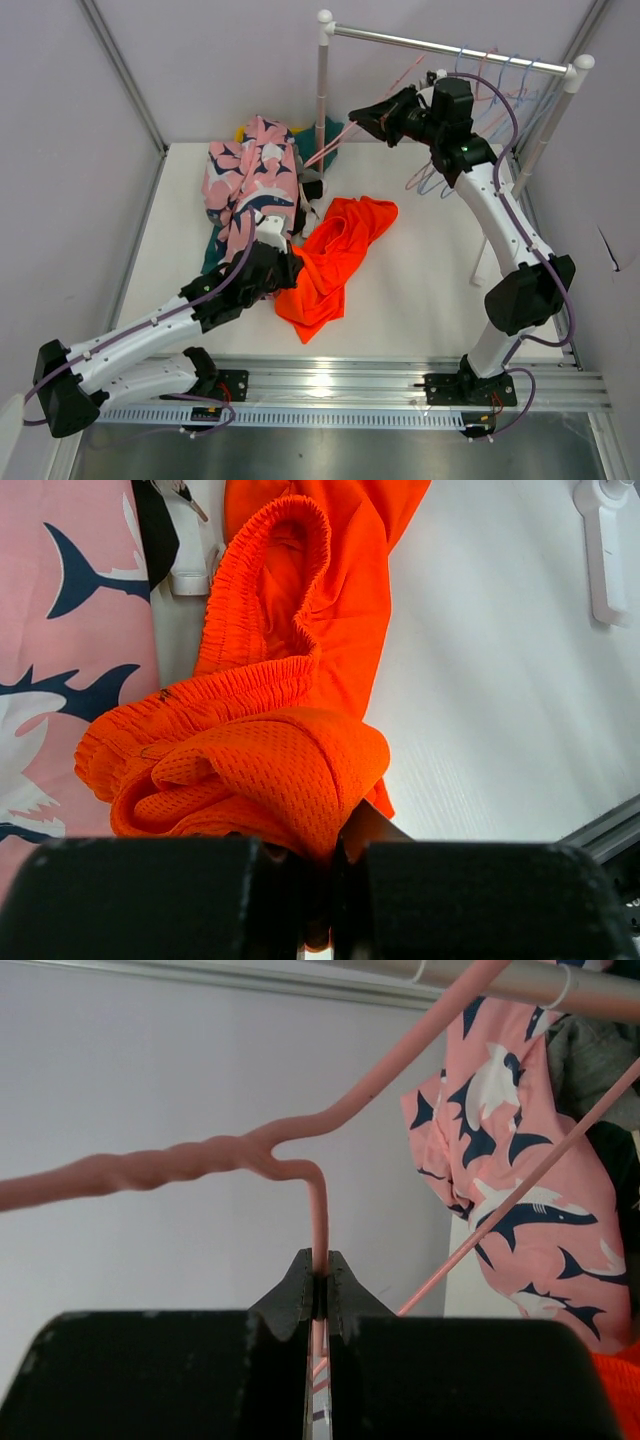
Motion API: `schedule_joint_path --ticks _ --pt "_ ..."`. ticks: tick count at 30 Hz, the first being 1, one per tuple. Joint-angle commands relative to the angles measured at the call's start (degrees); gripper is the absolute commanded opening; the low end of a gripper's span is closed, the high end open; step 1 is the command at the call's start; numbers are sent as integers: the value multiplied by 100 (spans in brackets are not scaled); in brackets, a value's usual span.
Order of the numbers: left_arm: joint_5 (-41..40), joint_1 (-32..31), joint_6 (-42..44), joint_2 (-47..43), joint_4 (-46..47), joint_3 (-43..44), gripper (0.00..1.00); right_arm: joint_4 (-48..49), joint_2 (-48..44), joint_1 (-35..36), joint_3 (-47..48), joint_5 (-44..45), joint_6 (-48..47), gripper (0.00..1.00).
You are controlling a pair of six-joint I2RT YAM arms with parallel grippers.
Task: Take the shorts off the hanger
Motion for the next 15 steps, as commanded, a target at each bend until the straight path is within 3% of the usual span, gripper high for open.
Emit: schedule_joint_path --ticks 1,15 --pt "-5 -68 -94 -76 364 4 0 797 -127 -26 237 276 359 0" --pt "57 -68 -49 -14 539 -172 0 1386 75 -88 606 743 895 0"
